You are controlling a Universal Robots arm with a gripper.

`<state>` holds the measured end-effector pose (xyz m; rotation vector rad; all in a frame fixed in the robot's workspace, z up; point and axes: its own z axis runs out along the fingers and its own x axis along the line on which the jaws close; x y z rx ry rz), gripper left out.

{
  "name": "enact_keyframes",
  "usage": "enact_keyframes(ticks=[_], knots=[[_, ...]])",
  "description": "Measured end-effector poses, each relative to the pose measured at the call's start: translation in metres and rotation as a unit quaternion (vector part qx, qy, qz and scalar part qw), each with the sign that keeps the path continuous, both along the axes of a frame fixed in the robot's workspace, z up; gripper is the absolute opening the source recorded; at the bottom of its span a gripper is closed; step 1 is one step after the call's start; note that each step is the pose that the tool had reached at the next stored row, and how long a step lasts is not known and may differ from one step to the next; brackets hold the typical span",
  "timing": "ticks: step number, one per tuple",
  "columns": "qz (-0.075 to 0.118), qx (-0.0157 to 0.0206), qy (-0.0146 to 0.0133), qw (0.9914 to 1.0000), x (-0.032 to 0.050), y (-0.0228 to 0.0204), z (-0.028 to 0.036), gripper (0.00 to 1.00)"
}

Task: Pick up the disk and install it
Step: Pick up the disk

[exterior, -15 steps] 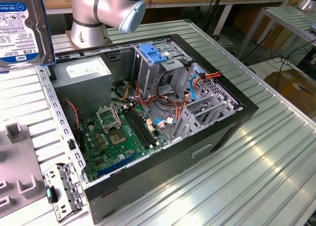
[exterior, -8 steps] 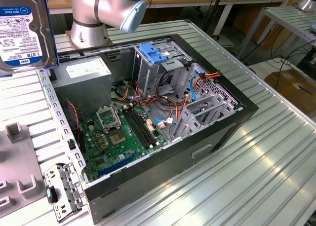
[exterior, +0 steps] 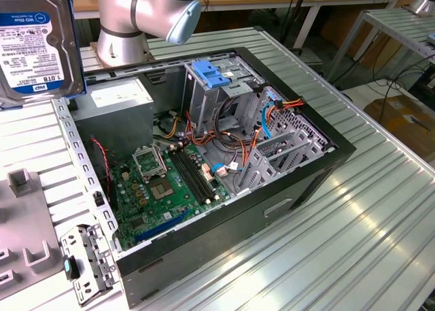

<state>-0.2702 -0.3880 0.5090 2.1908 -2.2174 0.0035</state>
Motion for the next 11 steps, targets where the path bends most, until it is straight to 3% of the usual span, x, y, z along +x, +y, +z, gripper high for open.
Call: enact_keyframes(ticks=[11], knots=[[0.000,0.0000,0.0005,1.00000,0.0289,-0.0023,0.0000,0.37]])
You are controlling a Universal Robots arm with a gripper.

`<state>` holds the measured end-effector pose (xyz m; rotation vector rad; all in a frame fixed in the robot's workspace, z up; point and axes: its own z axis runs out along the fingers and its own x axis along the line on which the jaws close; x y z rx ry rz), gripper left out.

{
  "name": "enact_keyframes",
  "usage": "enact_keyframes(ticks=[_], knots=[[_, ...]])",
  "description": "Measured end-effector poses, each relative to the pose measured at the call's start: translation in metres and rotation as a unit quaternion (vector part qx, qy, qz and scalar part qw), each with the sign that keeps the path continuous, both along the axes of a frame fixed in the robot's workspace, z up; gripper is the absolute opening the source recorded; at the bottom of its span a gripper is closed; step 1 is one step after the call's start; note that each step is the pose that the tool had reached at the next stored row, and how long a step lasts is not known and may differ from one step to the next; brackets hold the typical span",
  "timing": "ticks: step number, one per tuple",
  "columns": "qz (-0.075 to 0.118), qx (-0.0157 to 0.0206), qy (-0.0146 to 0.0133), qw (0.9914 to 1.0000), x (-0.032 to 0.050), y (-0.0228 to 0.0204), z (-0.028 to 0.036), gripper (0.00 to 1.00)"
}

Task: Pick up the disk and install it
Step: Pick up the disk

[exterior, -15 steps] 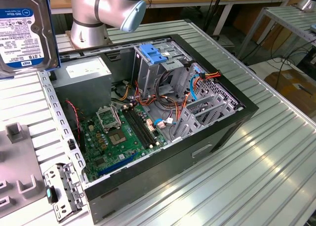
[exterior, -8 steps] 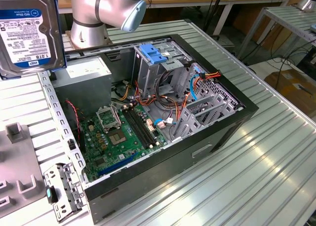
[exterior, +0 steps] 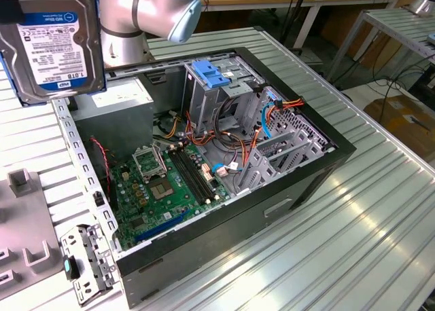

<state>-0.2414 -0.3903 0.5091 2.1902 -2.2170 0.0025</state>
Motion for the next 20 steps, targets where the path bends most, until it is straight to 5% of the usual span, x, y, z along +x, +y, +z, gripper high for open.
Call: enact_keyframes(ticks=[15,19,20], knots=[[0.000,0.0000,0.0006,1.00000,0.0425,-0.0029,0.0000,0.37],[0.000,0.0000,0.0006,1.00000,0.0476,-0.0081,-0.0002,0.37],[0.000,0.0001,0.0006,1.00000,0.0490,-0.0122,-0.0003,0.37]])
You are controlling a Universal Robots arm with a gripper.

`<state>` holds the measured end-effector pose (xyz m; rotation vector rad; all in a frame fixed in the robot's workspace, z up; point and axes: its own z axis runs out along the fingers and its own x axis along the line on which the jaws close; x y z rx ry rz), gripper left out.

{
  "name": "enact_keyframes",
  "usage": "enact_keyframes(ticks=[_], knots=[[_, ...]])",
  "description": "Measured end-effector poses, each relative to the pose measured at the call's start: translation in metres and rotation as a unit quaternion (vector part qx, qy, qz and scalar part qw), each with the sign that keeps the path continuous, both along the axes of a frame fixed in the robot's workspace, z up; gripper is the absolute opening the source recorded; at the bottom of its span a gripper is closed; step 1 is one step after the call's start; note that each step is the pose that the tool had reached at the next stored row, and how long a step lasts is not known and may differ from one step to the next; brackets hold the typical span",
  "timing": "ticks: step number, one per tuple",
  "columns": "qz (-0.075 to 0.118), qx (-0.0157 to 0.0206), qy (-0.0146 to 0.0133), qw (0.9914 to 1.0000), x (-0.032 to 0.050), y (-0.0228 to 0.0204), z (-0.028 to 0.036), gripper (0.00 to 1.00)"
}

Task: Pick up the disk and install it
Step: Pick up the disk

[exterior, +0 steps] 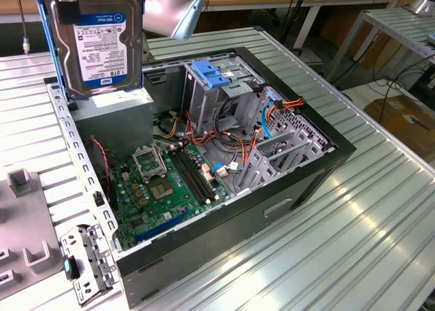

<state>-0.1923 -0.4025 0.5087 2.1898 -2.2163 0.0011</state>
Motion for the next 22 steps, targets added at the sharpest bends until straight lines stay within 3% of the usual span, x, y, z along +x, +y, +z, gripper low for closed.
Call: enact_keyframes(ticks=[1,4,6,16,22], knots=[[0.000,0.0000,0.0000,1.00000,0.0011,-0.0033,-0.0001,0.37],[0.000,0.0000,0.0000,1.00000,0.0042,-0.0072,-0.0002,0.37],[0.000,-0.0001,0.0001,1.00000,0.0107,-0.0086,-0.0001,0.37],[0.000,0.0000,0.0000,1.00000,0.0476,-0.0112,-0.0002,0.37],[0.000,0.0000,0.0000,1.00000,0.0629,-0.0125,-0.0002,0.37]])
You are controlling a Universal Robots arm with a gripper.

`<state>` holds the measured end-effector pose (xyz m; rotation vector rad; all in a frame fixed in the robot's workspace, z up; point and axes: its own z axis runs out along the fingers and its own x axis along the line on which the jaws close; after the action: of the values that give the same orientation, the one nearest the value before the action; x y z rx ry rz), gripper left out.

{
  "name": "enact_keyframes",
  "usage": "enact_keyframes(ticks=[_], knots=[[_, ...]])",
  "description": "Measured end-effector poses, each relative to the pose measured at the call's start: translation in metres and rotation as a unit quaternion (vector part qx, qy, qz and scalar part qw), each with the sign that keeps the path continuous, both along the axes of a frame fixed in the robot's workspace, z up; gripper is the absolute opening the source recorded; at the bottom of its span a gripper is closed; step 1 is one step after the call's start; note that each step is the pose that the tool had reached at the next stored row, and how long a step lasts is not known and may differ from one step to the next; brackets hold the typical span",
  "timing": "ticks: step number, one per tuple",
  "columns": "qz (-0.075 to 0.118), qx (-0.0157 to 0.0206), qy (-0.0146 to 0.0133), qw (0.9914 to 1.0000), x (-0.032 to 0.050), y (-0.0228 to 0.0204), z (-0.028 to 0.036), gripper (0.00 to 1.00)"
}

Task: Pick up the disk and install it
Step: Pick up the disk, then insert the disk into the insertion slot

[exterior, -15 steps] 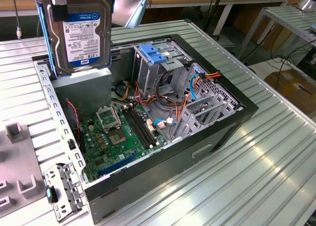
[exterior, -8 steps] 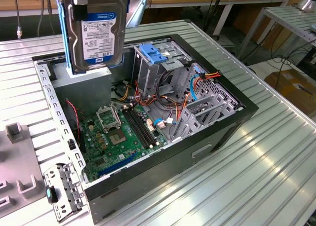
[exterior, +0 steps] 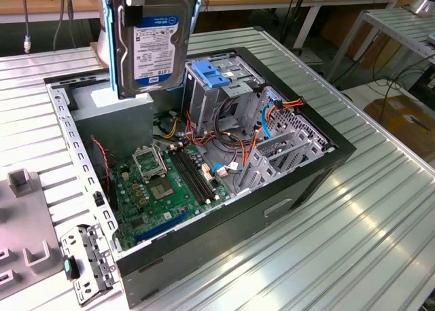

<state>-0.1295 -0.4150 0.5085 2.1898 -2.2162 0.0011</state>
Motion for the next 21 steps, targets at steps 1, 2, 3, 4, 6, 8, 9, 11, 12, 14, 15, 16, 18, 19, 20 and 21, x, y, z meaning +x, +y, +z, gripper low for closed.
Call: enact_keyframes(ticks=[1,2,3,4,6,8,9,11,12,14,15,16,18,19,20,21], knots=[[0.000,0.0000,0.0000,1.00000,0.0008,-0.0001,-0.0001,0.37],[0.000,0.0000,0.0000,1.00000,0.0010,-0.0001,-0.0001,0.37],[0.000,0.0000,0.0000,1.00000,0.0011,-0.0001,0.0000,0.37],[0.000,0.0000,0.0000,1.00000,0.0015,-0.0001,-0.0001,0.37],[0.000,0.0000,0.0000,1.00000,0.0020,-0.0002,0.0000,0.37],[0.000,0.0001,0.0000,1.00000,0.0020,-0.0007,-0.0001,0.37],[0.000,0.0000,0.0000,1.00000,0.0020,-0.0010,-0.0001,0.37],[0.000,0.0000,0.0000,1.00000,0.0020,-0.0015,-0.0001,0.37],[0.000,0.0000,0.0000,1.00000,0.0020,-0.0019,0.0000,0.37],[0.000,0.0000,0.0000,1.00000,0.0020,-0.0026,-0.0001,0.37],[0.000,0.0000,0.0000,1.00000,0.0020,-0.0031,-0.0001,0.37],[0.000,0.0000,0.0000,1.00000,0.0020,-0.0036,-0.0001,0.37],[0.000,0.0000,0.0000,1.00000,0.0020,-0.0048,0.0000,0.37],[0.000,0.0000,0.0000,1.00000,0.0020,-0.0056,-0.0001,0.37],[0.000,0.0000,0.0000,1.00000,0.0020,-0.0062,0.0000,0.37],[0.000,0.0000,0.0000,1.00000,0.0019,-0.0070,-0.0001,0.37]])
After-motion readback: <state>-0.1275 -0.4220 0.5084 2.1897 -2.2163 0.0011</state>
